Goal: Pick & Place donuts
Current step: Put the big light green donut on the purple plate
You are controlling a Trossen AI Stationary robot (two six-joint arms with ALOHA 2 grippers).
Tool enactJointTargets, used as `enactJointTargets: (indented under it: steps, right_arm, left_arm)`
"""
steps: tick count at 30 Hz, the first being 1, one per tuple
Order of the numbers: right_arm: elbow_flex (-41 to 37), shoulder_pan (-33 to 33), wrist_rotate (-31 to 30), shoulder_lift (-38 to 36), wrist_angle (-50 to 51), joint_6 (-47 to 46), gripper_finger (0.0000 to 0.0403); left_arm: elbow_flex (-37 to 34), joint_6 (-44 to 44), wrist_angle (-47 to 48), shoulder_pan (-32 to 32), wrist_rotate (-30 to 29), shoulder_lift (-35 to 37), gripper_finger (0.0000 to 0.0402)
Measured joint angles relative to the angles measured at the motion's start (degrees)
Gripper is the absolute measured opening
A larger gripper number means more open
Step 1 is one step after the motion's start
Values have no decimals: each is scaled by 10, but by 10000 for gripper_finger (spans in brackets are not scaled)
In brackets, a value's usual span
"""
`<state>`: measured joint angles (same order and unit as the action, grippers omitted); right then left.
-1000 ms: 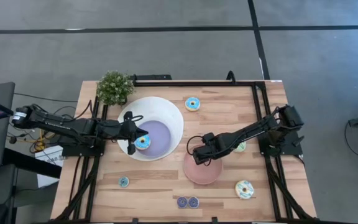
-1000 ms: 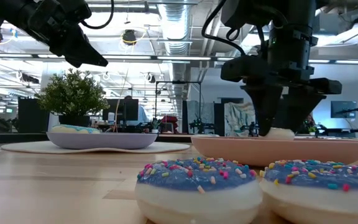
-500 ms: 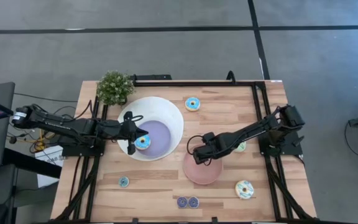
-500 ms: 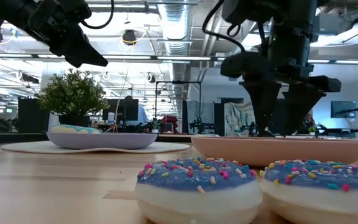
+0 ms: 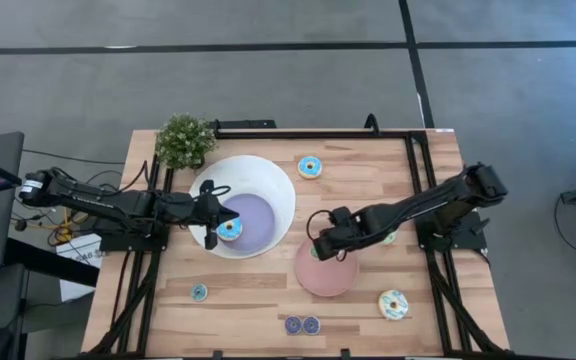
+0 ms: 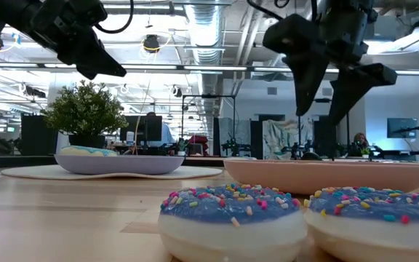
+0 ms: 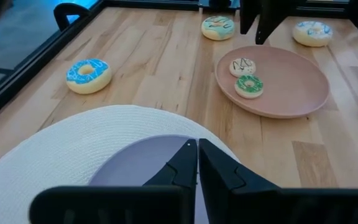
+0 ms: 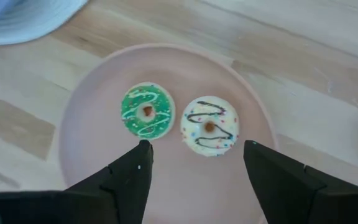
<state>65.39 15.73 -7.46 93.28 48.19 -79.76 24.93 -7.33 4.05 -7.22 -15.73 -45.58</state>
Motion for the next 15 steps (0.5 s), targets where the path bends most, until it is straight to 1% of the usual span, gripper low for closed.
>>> enactJointTargets:
  steps: [4,8,11,15]
  right_arm:
    - [0,0,0,-14,3,7,242]
    - [0,3,-1,-30,2,7,242]
    - [0,8,0,-44,2,8,242]
    - [0,21,-1,-67,12,22,242]
  left_arm:
    - [0,11,-5,0,0,-2,28]
    - [0,15,-6,0,0,-2,36]
    - [0,3,-8,0,2,-2,35]
    - [1,9,-9,0,22,-2,26]
